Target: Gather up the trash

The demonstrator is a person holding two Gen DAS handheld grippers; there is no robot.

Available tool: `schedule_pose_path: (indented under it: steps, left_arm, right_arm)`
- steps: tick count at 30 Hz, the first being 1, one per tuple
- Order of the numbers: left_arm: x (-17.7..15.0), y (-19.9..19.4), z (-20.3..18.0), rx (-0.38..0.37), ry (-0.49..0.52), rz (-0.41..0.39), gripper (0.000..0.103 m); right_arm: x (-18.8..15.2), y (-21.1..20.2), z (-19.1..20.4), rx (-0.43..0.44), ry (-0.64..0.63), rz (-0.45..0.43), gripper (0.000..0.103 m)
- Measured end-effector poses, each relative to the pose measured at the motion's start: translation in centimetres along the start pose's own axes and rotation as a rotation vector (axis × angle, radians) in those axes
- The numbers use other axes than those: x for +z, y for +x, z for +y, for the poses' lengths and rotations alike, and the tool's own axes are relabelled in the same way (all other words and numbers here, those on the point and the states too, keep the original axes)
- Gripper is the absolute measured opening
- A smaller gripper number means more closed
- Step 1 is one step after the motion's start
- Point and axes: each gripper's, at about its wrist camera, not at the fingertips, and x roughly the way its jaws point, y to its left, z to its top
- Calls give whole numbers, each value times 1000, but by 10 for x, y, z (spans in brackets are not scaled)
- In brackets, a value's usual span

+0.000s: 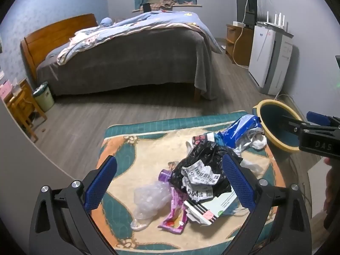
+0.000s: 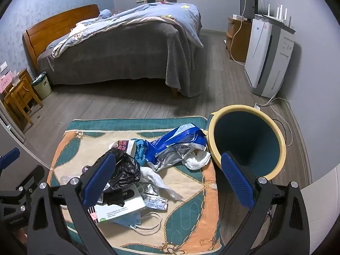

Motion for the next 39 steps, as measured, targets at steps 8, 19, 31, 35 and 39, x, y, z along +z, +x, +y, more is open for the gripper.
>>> schedule_pose_path:
  steps: [8,19,31,35,39]
  left_arm:
    - [-2,2,1,1,0,4,98]
    - [-2,2,1,3,1,5,98]
    - [-1,1,1,6,4,5,98]
    - [-1,0,2,6,2,5,98]
    - [-1,0,1,6,4,5,98]
  right_arm:
    - [1,0,-1,-3,2,5,98]
    - [-1,3,0,-8,-1,11,98]
    - [-1,4,-1,-7,0,14,98]
    - [-1,4,-1,-8,2,14,98]
    - [-1,4,-1,-8,2,15,98]
